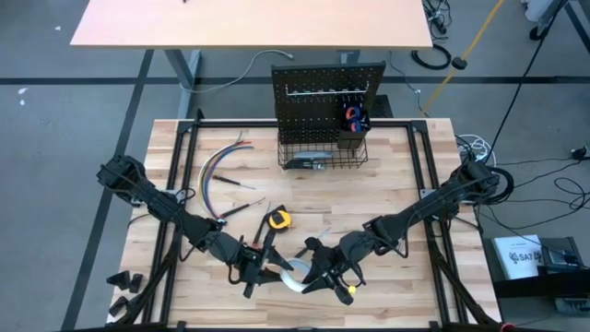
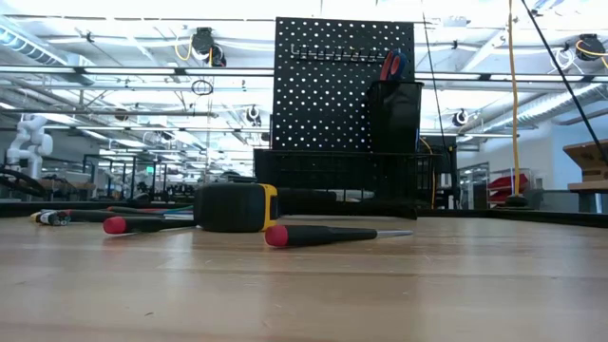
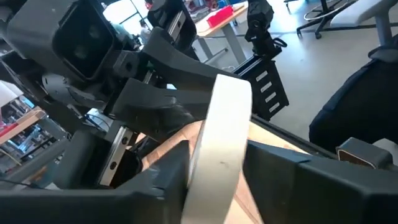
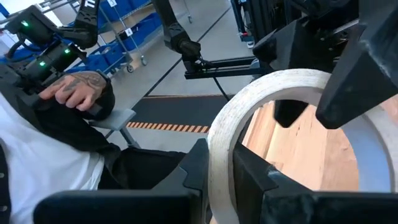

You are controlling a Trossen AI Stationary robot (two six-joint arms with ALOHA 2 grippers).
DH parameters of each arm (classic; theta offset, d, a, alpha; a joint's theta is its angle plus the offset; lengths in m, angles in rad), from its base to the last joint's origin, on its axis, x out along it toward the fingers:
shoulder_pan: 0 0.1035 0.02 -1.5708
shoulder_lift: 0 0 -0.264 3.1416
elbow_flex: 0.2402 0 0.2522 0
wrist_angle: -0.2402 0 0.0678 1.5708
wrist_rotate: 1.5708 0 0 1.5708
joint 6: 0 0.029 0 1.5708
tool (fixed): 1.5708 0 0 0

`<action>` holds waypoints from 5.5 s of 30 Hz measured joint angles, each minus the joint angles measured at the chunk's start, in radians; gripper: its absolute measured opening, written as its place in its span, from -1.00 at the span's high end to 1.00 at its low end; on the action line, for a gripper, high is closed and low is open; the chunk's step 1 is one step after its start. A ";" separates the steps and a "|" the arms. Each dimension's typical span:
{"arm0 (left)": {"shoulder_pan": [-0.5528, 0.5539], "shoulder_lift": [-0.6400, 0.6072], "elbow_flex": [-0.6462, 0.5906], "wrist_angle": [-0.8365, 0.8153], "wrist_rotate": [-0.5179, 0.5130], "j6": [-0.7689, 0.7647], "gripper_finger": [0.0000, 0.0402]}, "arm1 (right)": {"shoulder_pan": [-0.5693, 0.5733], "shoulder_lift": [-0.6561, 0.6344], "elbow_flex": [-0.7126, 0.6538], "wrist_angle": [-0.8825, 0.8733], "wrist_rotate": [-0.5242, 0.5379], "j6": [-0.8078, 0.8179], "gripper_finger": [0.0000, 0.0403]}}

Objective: Hang tools onto peg board
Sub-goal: Put the white masking tape into the black wire basket on the peg board

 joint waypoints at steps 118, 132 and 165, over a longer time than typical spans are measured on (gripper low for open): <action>0.157 -0.163 -0.001 -0.379 -0.550 -0.784 0.24 | 0.092 -0.078 -0.066 -0.366 1.718 -0.472 0.84; 0.141 -0.224 -0.001 -0.459 -0.548 -0.815 0.24 | -0.160 -0.303 -0.472 -0.641 1.710 0.045 0.84; 0.216 -0.224 -0.001 -0.451 -0.555 -0.752 0.24 | -0.221 -0.324 -0.472 0.184 1.374 -1.116 0.84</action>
